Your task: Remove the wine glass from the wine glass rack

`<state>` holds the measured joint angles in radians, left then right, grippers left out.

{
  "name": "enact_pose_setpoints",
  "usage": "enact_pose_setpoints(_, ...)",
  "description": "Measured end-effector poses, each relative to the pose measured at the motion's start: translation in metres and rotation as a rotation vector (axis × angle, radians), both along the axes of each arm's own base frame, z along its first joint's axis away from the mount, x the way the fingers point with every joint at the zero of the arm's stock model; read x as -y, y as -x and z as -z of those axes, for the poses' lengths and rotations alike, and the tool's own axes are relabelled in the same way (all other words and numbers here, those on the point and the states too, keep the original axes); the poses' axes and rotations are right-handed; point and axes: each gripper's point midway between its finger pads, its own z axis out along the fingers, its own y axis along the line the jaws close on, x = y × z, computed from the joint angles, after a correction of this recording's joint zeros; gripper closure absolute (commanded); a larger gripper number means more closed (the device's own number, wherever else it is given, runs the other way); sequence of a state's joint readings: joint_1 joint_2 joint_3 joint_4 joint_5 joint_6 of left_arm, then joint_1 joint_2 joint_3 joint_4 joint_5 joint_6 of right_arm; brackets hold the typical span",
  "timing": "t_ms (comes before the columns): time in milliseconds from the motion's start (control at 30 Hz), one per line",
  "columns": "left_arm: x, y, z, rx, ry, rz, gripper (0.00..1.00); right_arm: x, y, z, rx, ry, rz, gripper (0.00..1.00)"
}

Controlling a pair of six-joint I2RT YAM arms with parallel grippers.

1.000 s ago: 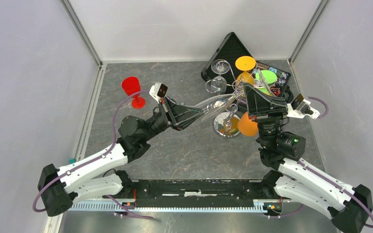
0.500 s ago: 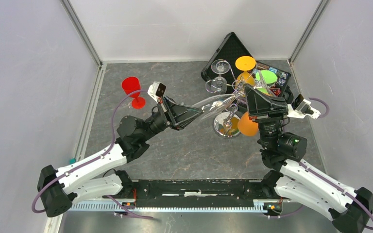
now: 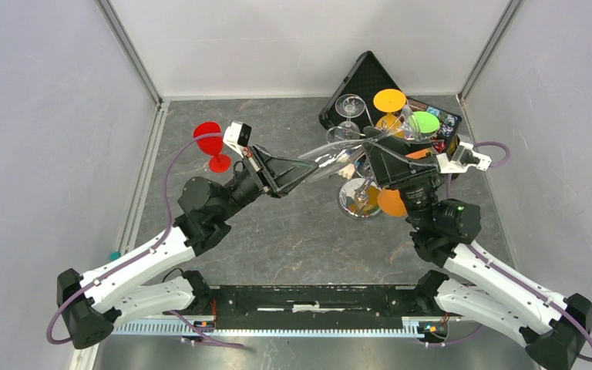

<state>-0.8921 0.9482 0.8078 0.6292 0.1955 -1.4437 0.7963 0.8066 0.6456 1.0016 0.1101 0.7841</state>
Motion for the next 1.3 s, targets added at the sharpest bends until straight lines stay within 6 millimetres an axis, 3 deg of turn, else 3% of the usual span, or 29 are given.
enact_pose_setpoints(167, -0.004, -0.005, -0.008, 0.053, -0.046, -0.073, 0.98, -0.006, 0.001, -0.001, -0.003, 0.033, -0.020, 0.16)
enact_pose_setpoints(500, -0.033, 0.000, -0.060, 0.233, -0.096, -0.237, 0.98, -0.018, -0.005, 0.013, -0.055, 0.105, -0.037, 0.08)
enact_pose_setpoints(767, -0.071, -0.025, -0.064, 0.292, -0.291, -0.528, 0.98, -0.022, -0.004, 0.020, -0.069, 0.143, -0.046, 0.08)
enact_pose_setpoints(933, -0.103, -0.053, -0.027, 0.244, -0.518, -0.740, 0.98, -0.012, 0.003, 0.016, -0.044, 0.154, -0.019, 0.08)
enact_pose_setpoints(1067, -0.131, -0.084, 0.034, 0.163, -0.874, -0.903, 0.98, -0.001, 0.007, 0.012, -0.028, 0.161, 0.023, 0.09)
enact_pose_setpoints(1300, -0.150, -0.115, 0.092, 0.076, -1.290, -0.937, 0.98, 0.005, 0.005, 0.016, -0.050, 0.179, 0.059, 0.09)
